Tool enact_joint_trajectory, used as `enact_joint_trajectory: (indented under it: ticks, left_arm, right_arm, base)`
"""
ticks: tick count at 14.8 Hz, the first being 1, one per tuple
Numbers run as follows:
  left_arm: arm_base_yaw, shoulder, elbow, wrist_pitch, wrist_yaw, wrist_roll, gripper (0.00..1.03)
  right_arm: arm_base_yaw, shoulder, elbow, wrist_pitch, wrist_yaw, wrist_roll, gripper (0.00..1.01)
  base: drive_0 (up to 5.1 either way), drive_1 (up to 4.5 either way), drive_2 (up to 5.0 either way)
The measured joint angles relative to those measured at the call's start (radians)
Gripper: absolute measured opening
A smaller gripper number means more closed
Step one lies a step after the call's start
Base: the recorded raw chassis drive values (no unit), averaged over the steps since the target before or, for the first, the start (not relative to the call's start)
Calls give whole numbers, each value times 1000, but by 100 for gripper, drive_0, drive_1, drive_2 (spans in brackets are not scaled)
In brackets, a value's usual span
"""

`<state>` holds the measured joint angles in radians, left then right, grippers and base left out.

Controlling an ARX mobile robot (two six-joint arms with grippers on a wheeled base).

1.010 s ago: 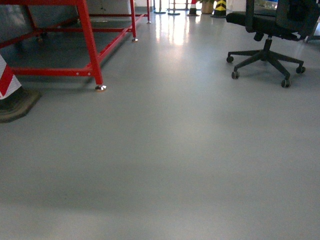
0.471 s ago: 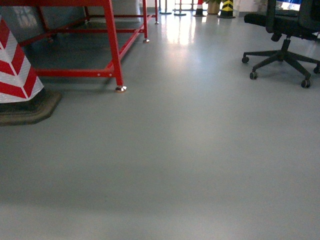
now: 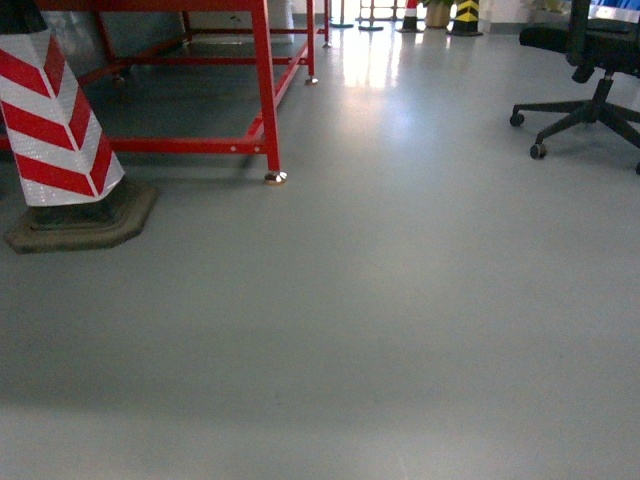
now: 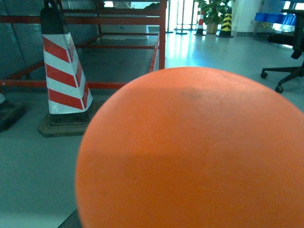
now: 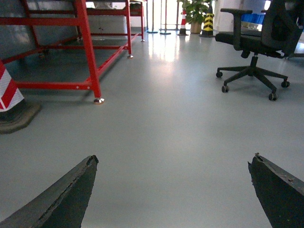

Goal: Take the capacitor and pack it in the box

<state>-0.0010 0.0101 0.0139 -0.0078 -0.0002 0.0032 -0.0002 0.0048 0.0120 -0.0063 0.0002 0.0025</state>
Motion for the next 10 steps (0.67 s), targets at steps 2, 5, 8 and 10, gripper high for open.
enact_joint_trajectory:
  ticks: [2, 5, 8, 10]
  left_arm:
    - [0, 0, 0, 1, 0, 0, 44]
    - [0, 0, 0, 3, 0, 0, 44]
    - [0, 0, 0, 1, -1, 0, 44]
    - [0, 0, 0, 3, 0, 0, 44]
  right_arm:
    - [0, 0, 0, 2, 0, 0, 98]
    - [0, 0, 0, -1, 0, 0, 98]
    - [0, 0, 0, 1, 0, 0, 98]
    - [0, 0, 0, 1, 0, 0, 98]
  base:
    - [-502, 243, 243]
    - [-498, 247, 247]
    - [-506, 239, 239]
    - [-512, 233, 233]
